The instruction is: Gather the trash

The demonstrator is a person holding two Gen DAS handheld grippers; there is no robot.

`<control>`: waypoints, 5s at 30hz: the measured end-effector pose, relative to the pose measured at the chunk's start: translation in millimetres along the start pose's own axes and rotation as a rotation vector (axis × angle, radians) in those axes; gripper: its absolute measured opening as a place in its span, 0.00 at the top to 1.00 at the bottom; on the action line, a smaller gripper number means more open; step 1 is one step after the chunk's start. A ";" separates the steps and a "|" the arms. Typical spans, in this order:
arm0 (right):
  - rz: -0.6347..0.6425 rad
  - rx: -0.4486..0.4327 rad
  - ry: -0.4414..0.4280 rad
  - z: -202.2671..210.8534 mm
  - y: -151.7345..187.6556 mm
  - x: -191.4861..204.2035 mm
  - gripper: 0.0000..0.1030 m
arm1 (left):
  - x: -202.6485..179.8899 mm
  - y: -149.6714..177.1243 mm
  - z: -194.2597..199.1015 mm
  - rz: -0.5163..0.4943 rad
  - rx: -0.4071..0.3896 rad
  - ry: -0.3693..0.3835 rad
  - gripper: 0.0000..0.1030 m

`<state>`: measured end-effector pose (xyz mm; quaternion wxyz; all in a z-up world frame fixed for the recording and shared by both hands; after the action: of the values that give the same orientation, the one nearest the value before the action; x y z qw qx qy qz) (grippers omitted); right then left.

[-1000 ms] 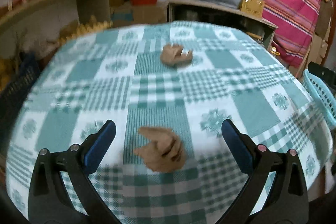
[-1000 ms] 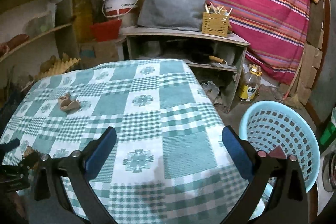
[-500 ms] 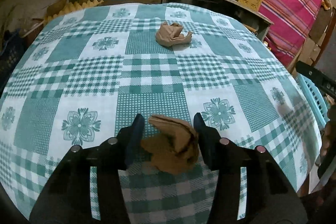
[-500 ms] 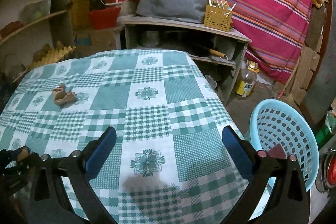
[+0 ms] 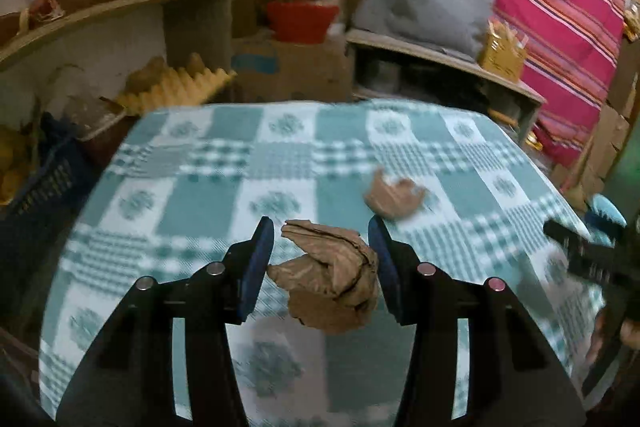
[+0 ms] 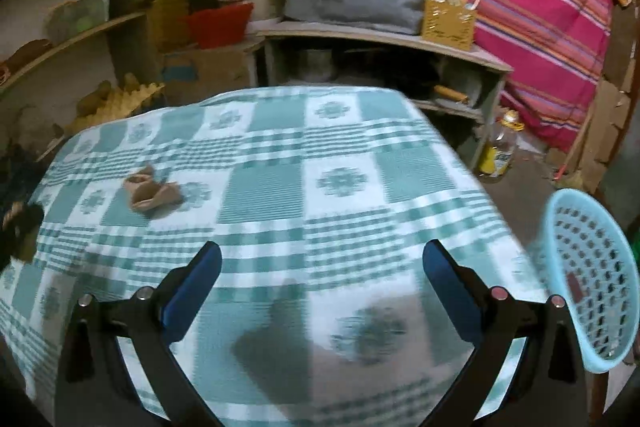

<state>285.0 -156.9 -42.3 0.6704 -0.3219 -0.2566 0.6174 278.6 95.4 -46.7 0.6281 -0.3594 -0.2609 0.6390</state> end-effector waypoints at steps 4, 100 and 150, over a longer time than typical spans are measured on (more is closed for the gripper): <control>0.024 0.015 -0.040 -9.3 -3.1 31.6 0.05 | 23.3 -18.0 -4.7 0.001 -0.040 -0.065 0.53; -0.309 -0.085 0.289 87.2 44.6 -375.1 0.47 | -470.2 37.8 -24.3 -0.303 0.041 0.621 0.53; -0.155 -0.170 0.201 104.9 31.1 -266.4 0.05 | -256.8 12.3 82.6 -0.212 -0.172 0.233 0.05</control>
<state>158.4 -408.5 18.0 0.7088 -0.4167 -0.2636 0.5045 194.0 -150.0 27.4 0.6848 -0.4539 -0.2763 0.4987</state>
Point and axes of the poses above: each gripper's, at about its wrist camera, not at the fingertips, and z roughly against the way its jaws point, x to its left, y to its underside, the point moved 4 cm from there along -z, roughly the way its jaws point, and after that the axes turned 4 degrees about y, right-handed, at the moved point
